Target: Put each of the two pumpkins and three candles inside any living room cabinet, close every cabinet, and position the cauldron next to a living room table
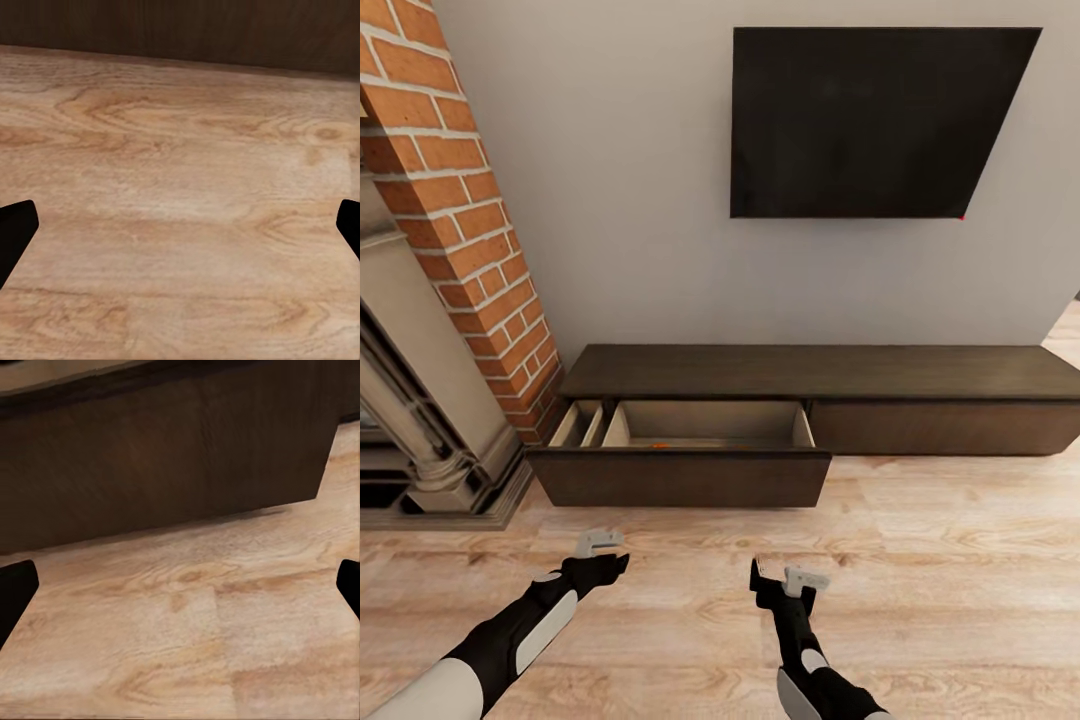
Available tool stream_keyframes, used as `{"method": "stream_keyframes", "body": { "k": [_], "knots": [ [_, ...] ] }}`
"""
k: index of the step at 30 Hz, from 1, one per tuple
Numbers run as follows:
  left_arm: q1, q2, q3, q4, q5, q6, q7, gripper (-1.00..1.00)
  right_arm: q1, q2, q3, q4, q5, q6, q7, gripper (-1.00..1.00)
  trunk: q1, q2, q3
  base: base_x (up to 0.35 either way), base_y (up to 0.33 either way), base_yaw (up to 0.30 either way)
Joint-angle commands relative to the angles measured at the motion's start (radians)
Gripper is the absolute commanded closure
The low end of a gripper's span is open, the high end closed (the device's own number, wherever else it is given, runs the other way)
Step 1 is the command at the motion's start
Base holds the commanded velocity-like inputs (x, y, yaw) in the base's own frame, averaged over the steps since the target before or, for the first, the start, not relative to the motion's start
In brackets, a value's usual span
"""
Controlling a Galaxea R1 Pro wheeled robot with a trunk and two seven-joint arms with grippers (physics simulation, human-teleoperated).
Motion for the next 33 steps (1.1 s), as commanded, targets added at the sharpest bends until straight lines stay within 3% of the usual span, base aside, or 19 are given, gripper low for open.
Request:
{"method": "stream_keyframes", "body": {
  "k": [1,6,13,24,33],
  "knots": [
    [-0.001,0.002,-0.007,-0.002,0.011,0.001,0.01,-1.0,-0.001,0.001,0.012,0.01,0.019,-0.003,-0.006,-1.0,0.004,-0.008,-0.004,0.0,0.0,0.0],
    [-0.001,0.002,-0.008,-0.001,0.009,0.0,0.008,-1.0,-0.001,0.0,0.016,0.033,0.067,-0.015,-0.002,-1.0,0.023,-0.043,-0.02,0.0,0.0,0.0],
    [0.0,0.001,-0.008,-0.001,0.008,0.0,0.002,-1.0,-0.001,-0.002,0.011,0.04,0.062,-0.119,-0.004,-1.0,0.05,-0.092,-0.042,0.0,0.0,0.0],
    [-0.001,0.001,-0.008,-0.001,0.008,0.0,0.002,-1.0,-0.001,-0.002,0.01,0.035,0.067,-0.138,0.002,-1.0,0.092,-0.169,-0.076,0.0,0.0,0.0],
    [-0.001,0.003,-0.011,-0.001,0.004,0.0,-0.006,-1.0,-0.006,0.002,0.004,0.017,0.054,-0.121,0.11,-1.0,0.127,-0.232,-0.104,0.0,0.0,0.0]
  ]
}}
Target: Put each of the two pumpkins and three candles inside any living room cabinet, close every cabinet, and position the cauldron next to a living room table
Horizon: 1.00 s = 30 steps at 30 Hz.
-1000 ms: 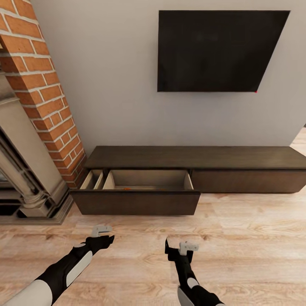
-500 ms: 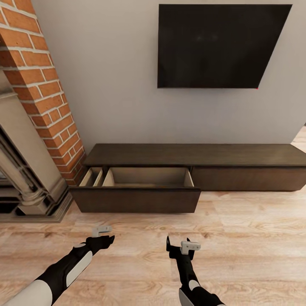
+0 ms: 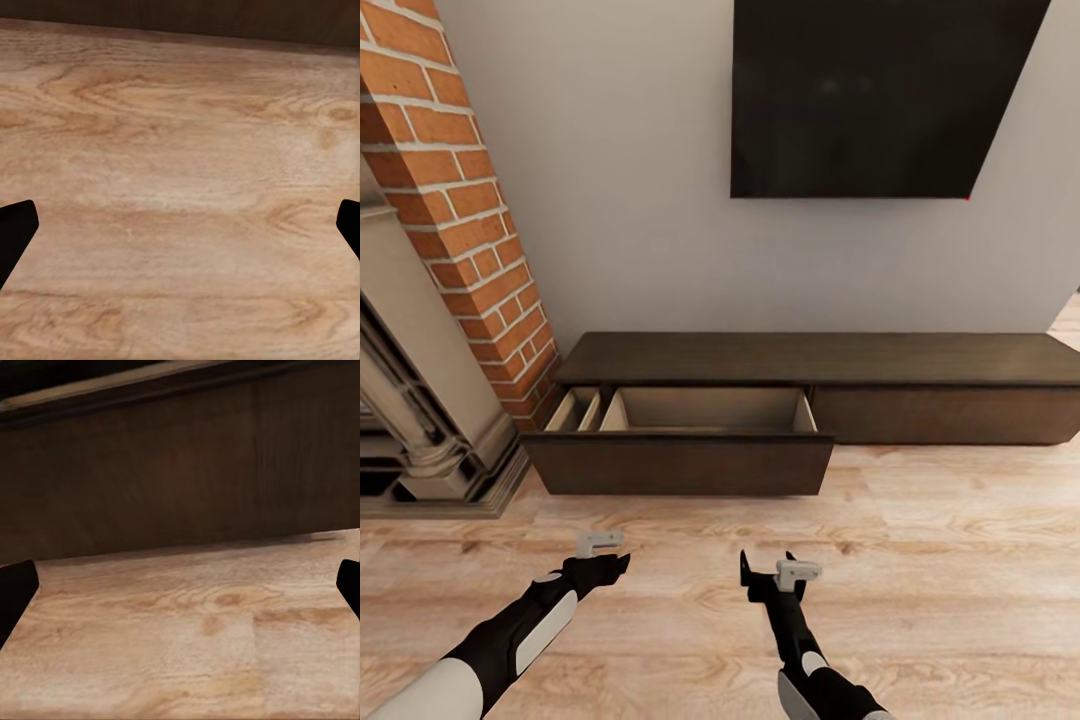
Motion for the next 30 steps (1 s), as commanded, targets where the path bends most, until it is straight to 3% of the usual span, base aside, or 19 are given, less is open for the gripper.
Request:
{"method": "stream_keyframes", "body": {
  "k": [1,6,11,15,21,27,30],
  "knots": [
    [-0.001,0.001,-0.008,-0.004,0.01,0.002,0.01,-1.0,-0.001,0.0,0.008,-0.002,-0.003,-0.002,0.0,-1.0,0.004,-0.008,-0.004,0.0,0.0,0.0],
    [-0.001,0.002,-0.011,-0.014,0.004,0.004,0.011,-1.0,-0.002,0.001,0.009,-0.007,-0.031,0.046,0.02,-1.0,0.023,-0.043,-0.02,0.0,0.0,0.0],
    [-0.001,0.001,-0.017,-0.009,-0.054,0.002,0.008,-1.0,-0.007,0.0,0.009,-0.003,-0.041,0.081,0.027,-1.0,0.042,-0.078,-0.035,0.0,0.0,0.0],
    [-0.001,0.0,-0.017,-0.006,-0.067,0.001,0.008,-1.0,-0.008,-0.001,0.01,-0.007,-0.042,0.08,0.028,-1.0,0.057,-0.106,-0.048,0.0,0.0,0.0],
    [-0.001,0.0,-0.016,-0.007,-0.071,-0.009,0.008,-1.0,-0.008,0.001,0.008,-0.007,-0.052,0.063,0.028,-1.0,0.077,-0.141,-0.064,0.0,0.0,0.0],
    [-0.001,0.001,-0.013,-0.012,-0.069,-0.12,0.011,-1.0,-0.008,-0.002,0.007,-0.008,-0.12,-0.053,0.028,-1.0,0.077,-0.141,-0.064,0.0,0.0,0.0],
    [0.0,0.002,-0.013,-0.008,-0.069,-0.14,0.015,-1.0,-0.008,-0.002,0.008,-0.008,-0.129,-0.066,0.028,-1.0,0.077,-0.141,-0.064,0.0,0.0,0.0]
  ]
}}
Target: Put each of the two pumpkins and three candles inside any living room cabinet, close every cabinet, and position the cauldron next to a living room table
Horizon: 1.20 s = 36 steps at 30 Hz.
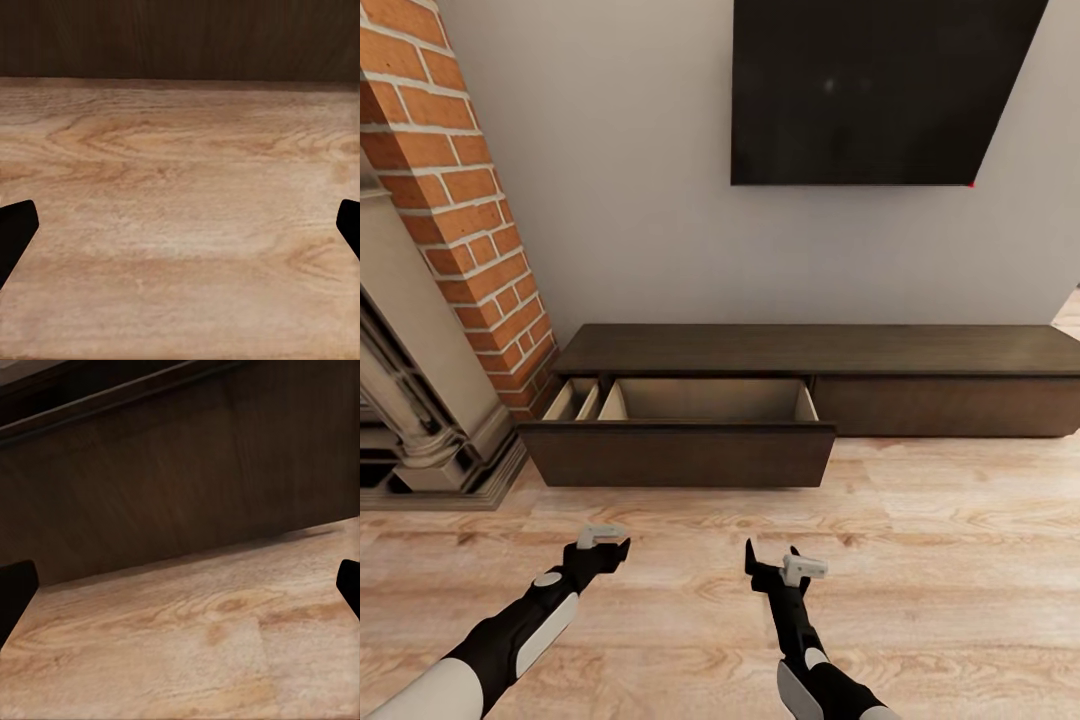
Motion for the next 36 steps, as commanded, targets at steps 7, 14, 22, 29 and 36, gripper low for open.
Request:
{"method": "stream_keyframes", "body": {
  "k": [7,14,22,29,36],
  "knots": [
    [0.003,0.008,-0.008,-0.003,0.009,-0.107,0.005,-1.0,-0.001,-0.001,0.011,0.0,-0.009,-0.01,-0.007,-1.0,0.0,0.0,-0.001,0.0,0.0,0.0],
    [0.004,0.009,-0.007,0.0,0.01,-0.17,0.005,-1.0,-0.001,0.001,0.011,0.0,-0.009,-0.008,-0.008,-1.0,0.0,0.0,-0.001,0.0,0.0,0.0],
    [0.004,0.007,-0.007,0.0,0.009,-0.174,0.017,-1.0,-0.001,0.001,0.009,0.002,-0.009,0.0,-0.01,-1.0,0.0,0.0,-0.001,0.139,0.038,0.0],
    [0.004,0.006,-0.007,0.0,0.009,-0.174,0.021,-1.0,-0.001,0.001,0.008,0.002,-0.009,0.019,-0.01,-1.0,0.0,0.0,-0.001,0.194,0.043,0.0],
    [0.004,0.004,-0.007,0.0,0.01,-0.174,0.022,-1.0,-0.001,0.001,0.008,0.009,-0.013,0.025,-0.011,-1.0,0.0,0.0,-0.001,0.108,0.002,0.0]
  ]
}}
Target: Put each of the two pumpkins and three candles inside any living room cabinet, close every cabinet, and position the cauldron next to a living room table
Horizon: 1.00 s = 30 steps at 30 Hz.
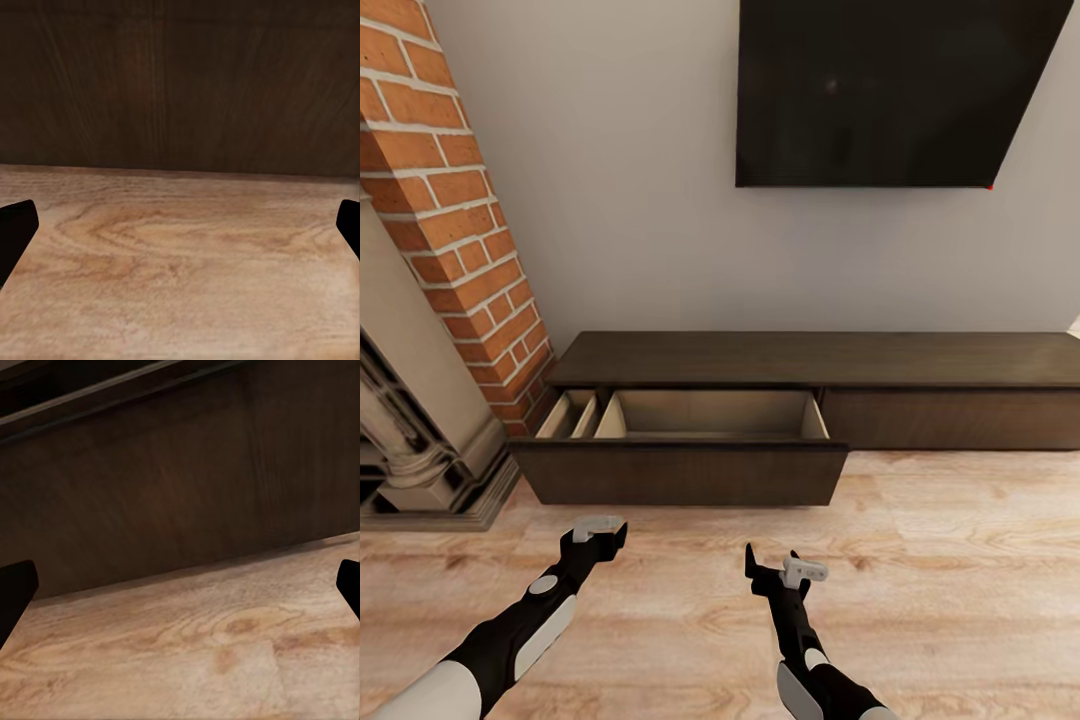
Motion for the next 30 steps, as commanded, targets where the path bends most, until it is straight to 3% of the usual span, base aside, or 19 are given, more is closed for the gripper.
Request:
{"method": "stream_keyframes", "body": {
  "k": [1,9,21,30],
  "knots": [
    [-0.001,0.001,-0.008,-0.001,0.009,-0.005,0.008,-1.0,-0.001,0.0,0.008,0.001,-0.004,-0.003,-0.008,-1.0,0.0,0.0,-0.001,0.093,0.0,0.0],
    [-0.001,-0.001,-0.008,-0.001,0.01,-0.005,0.007,-1.0,-0.001,0.0,0.007,-0.005,-0.006,0.078,-0.005,-1.0,0.0,0.0,-0.001,0.142,0.0,0.0],
    [-0.001,-0.002,-0.009,-0.001,0.013,-0.004,0.007,-1.0,-0.001,-0.002,0.007,-0.006,-0.006,0.083,-0.004,-1.0,0.0,0.0,-0.001,0.208,0.0,0.0],
    [-0.001,0.0,-0.01,-0.001,0.008,-0.005,0.006,-1.0,-0.005,0.002,0.007,-0.006,-0.014,0.08,-0.007,-1.0,0.0,0.0,-0.001,0.047,0.0,0.0]
  ]
}}
